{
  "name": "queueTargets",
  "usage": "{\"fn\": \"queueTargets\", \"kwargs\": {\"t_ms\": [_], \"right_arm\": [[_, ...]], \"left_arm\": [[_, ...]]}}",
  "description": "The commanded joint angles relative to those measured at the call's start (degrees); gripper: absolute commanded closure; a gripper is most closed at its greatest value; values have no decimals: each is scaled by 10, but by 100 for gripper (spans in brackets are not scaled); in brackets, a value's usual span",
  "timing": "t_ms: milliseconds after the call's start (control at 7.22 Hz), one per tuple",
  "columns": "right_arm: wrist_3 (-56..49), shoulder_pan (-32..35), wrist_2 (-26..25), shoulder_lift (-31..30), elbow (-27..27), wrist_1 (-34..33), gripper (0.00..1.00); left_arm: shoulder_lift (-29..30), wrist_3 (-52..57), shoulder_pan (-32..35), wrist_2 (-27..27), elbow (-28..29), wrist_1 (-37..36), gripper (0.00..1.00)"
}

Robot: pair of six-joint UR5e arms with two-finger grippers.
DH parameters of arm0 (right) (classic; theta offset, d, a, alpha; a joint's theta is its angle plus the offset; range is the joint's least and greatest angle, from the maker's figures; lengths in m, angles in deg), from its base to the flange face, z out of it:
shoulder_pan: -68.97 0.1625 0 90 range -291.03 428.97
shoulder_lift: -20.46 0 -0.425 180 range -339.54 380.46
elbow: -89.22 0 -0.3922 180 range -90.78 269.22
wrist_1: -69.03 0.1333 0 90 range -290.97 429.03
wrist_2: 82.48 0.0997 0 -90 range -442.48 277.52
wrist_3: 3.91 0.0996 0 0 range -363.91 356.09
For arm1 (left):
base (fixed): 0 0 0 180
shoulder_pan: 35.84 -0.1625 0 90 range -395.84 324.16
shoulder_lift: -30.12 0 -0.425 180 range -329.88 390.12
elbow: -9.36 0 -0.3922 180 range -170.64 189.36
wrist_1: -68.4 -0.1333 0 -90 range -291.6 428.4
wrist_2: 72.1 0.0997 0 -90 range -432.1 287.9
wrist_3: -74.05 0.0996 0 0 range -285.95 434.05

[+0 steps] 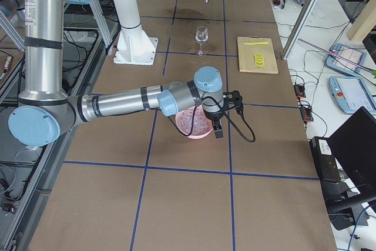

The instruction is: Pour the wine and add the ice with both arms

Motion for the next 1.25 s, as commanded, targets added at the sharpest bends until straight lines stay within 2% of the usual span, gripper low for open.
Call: {"fn": "queueTargets", "kwargs": {"t_ms": [0, 139, 277, 693, 831, 1108], "right_arm": [[0, 0, 0, -1, -2, 0, 0], [0, 0, 0, -1, -3, 0, 0], [0, 0, 0, -1, -3, 1, 0], [0, 0, 0, 0, -4, 1, 0], [0, 0, 0, 0, -5, 1, 0], [0, 0, 0, -1, -6, 1, 0]], "left_arm": [[-34, -18, -7, 92, 46, 67, 100], [-34, -63, -22, 138, 101, 113, 100], [-34, -84, -53, 197, 117, 119, 100], [-32, -115, -76, 218, 154, 120, 100], [-26, -122, -102, 254, 177, 121, 100], [-21, -157, -139, 262, 203, 120, 100]]}}
